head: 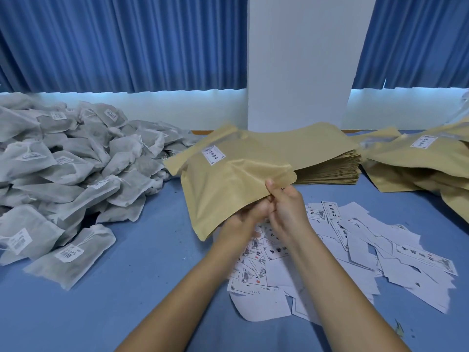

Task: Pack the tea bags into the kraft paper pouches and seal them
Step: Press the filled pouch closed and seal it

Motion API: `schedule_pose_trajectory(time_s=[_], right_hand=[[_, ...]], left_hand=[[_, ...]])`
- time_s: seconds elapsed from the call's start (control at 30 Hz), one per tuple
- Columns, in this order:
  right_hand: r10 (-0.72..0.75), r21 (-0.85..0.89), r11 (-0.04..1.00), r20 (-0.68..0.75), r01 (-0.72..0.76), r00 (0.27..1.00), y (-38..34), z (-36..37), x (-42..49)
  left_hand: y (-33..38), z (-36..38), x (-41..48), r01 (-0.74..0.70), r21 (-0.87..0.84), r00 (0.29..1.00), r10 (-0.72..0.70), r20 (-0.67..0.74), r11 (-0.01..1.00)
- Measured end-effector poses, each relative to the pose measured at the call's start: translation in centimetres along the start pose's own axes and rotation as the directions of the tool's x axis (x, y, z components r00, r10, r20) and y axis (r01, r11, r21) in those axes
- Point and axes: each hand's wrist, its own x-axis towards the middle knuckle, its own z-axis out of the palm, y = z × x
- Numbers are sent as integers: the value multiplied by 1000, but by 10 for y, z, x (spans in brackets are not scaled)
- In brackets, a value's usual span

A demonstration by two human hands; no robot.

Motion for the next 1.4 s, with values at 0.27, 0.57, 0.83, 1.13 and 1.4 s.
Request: schedule_pose_trajectory(time_s=[0.27,0.57,0.83,1.13,1.4], right_hand=[[52,94,995,-78,-44,996,14,2,-6],[-18,-3,1000,-296,17,955,9,-7,-6],[32,-5,999,-361,-36,932,9,-12,-1],[49,-117,988,-386,-102,921,19,-13,-3],[90,-164,975,-319,-149,944,27,-5,-12]], left_hand=[[6,-30,17,-284,-554,880,-17,-474,782],[-5,-32,26,-155,-727,925,-161,-344,669],[-21,-28,30,-106,-767,922,-226,-314,633],[-28,-19,25,-87,-763,927,-228,-298,641],[-29,-19,22,-88,-711,925,-207,-318,697]])
